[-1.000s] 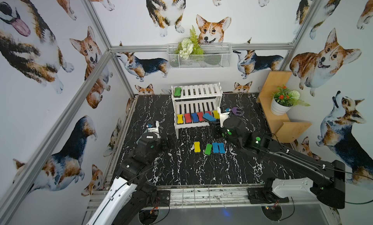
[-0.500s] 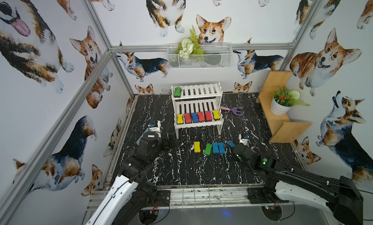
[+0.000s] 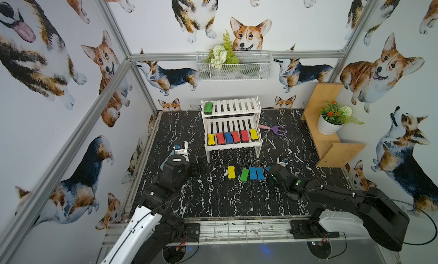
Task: Remove the whiteboard erasers from the shelf
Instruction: Place the whiteboard eraser at the center of the board.
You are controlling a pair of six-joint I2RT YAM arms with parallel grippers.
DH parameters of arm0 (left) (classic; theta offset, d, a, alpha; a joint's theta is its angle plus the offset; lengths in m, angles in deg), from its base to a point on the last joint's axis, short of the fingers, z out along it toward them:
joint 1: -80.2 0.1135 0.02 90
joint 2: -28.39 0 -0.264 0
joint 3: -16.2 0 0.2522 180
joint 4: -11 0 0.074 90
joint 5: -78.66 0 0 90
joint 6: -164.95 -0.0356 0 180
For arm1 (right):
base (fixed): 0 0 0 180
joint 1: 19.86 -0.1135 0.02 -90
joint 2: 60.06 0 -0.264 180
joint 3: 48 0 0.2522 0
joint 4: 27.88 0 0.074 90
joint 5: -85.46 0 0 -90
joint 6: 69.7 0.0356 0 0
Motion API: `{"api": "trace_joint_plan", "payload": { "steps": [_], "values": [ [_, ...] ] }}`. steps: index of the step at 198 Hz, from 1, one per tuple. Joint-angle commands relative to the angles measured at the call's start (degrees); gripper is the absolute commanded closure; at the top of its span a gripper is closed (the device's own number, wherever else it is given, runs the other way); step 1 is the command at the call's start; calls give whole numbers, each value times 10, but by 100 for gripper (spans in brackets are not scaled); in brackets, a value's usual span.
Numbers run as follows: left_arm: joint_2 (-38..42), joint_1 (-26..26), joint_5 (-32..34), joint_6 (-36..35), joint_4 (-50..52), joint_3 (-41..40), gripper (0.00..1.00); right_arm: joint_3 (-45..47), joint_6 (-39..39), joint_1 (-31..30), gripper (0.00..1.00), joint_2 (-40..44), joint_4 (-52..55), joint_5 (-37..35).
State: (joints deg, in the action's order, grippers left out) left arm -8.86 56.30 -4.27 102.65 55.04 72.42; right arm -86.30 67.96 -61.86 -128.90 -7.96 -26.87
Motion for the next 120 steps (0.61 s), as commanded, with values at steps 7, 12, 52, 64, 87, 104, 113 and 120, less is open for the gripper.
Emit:
{"api": "trace_joint_plan", "payload": {
  "steps": [7,12,52,64,87,104,113,120],
  "values": [
    [0,0,0,2,-5,-1,1,-6,9,-1,62,-14,-30,-5],
    [0,1,0,2,-5,-1,1,-7,9,0,61,-17,-32,-3],
    [0,1,-1,3,-7,-3,1,8,24,-1,49,-11,-60,31],
    [1,1,-2,4,-8,-3,1,17,24,-3,47,0,-79,47],
    [-1,1,-6,4,-8,-3,1,16,32,-4,40,30,-61,48],
    [-3,1,-8,1,-7,-3,1,11,29,-4,40,76,-35,41],
    [-6,0,-9,-2,-7,3,1,8,19,-4,41,103,-25,40],
    [-11,1,-11,-5,-7,11,1,2,11,-3,41,118,-13,33]
  ]
}}
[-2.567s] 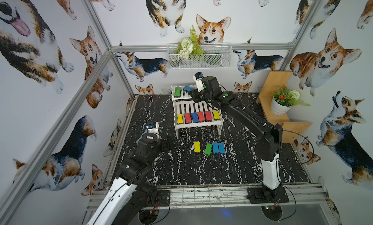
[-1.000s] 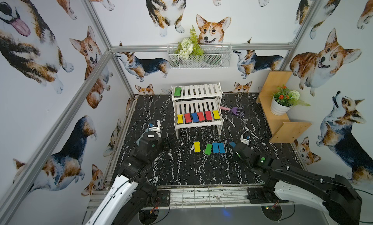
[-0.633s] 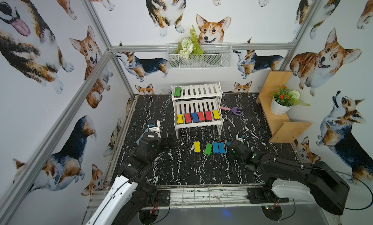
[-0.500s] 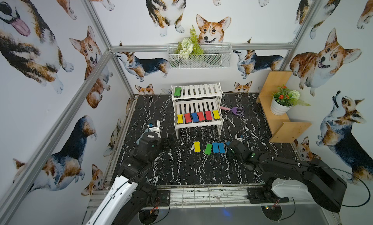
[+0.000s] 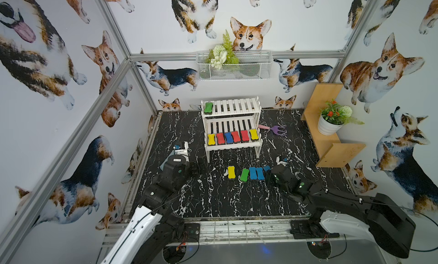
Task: Remove the whiteboard erasers from the shelf
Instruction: Place the whiteboard eraser at the center of the board, then pick up the whiteboard eraser from the shelf.
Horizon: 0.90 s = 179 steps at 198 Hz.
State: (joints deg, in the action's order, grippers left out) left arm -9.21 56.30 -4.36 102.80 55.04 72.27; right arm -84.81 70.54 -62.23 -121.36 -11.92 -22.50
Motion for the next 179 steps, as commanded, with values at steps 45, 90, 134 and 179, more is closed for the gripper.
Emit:
{"api": "trace_joint_plan", "payload": {
  "steps": [45,90,134,179],
  "values": [
    [-99,11,-10,-35,15,135,1,-44,-78,67,55,54,48,37],
    [-238,34,-57,-81,5,319,10,-72,-105,89,57,32,64,49],
    [-407,40,-67,-109,65,497,30,-62,-108,94,57,40,64,55],
    [-493,40,-50,-122,64,577,32,-60,-115,102,57,36,63,58]
  ]
}}
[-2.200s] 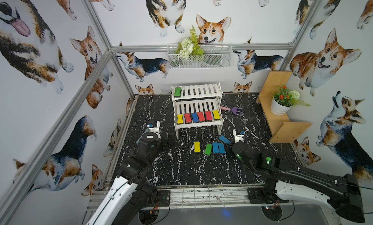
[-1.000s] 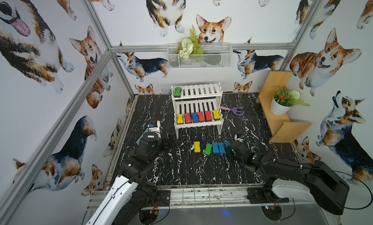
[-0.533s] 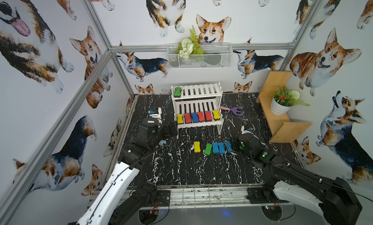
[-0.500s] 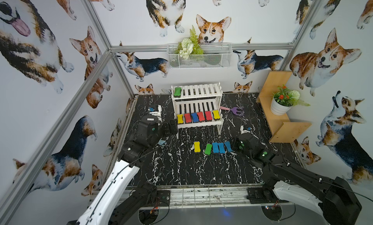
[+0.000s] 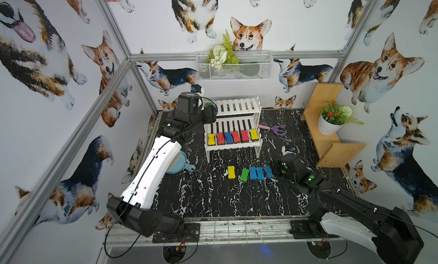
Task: Remove the whiteboard erasers from the shelf
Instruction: Pick up the whiteboard eraser from the shelf.
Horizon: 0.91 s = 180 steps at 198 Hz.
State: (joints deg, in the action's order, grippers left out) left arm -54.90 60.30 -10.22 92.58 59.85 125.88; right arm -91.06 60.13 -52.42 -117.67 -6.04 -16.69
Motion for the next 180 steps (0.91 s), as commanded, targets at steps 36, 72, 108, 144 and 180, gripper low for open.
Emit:
{"api": "trace_joint_plan", "payload": {
  "steps": [36,72,108,144,180],
  "values": [
    [-87,0,33,-26,44,91,38,10,-15,17,56,1,-2,9],
    [-106,0,67,-32,47,103,38,17,-16,25,56,3,-8,14],
    [-137,1,69,-35,52,120,38,18,-19,32,55,5,-9,16],
    [-154,1,90,-35,52,135,38,21,-22,37,55,8,-8,19],
    [-162,1,97,-37,44,139,38,23,-21,42,55,10,-10,20]
  ]
}}
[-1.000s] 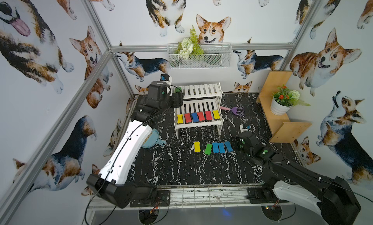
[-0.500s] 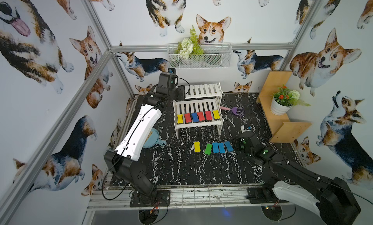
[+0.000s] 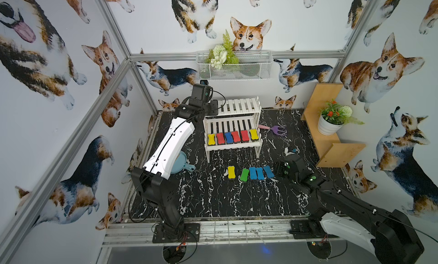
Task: Remove the whiteboard erasers from the shelf
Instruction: Pick up the whiteboard eraser from the shelf.
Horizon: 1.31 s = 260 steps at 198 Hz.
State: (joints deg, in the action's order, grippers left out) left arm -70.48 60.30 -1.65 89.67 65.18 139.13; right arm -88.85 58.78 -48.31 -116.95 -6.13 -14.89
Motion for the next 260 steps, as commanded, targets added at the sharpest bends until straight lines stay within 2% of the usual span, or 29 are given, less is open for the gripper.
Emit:
{"api": "trace_joint_plan", "payload": {
  "steps": [1,69,138,165,189,212,236,260],
  "values": [
    [-6,1,11,-8,-10,6,38,2,-8,1,55,2,-9,2],
    [-25,0,31,-14,-15,4,38,2,-8,6,55,6,-9,5],
    [-30,-4,41,-22,-19,-10,42,3,-6,8,55,8,-7,2],
    [-33,-5,46,-25,-18,-13,46,5,-5,8,55,9,-7,2],
    [-33,-6,40,-25,-23,-12,57,5,-5,8,55,11,-6,-2],
    [-29,-7,38,-20,-25,-5,59,5,-4,9,55,12,-5,-4],
    [9,-18,39,-9,-39,-22,61,5,-4,11,55,16,-2,-6],
    [97,-37,51,13,-70,-97,61,2,-3,12,55,25,3,-5]
  ]
}}
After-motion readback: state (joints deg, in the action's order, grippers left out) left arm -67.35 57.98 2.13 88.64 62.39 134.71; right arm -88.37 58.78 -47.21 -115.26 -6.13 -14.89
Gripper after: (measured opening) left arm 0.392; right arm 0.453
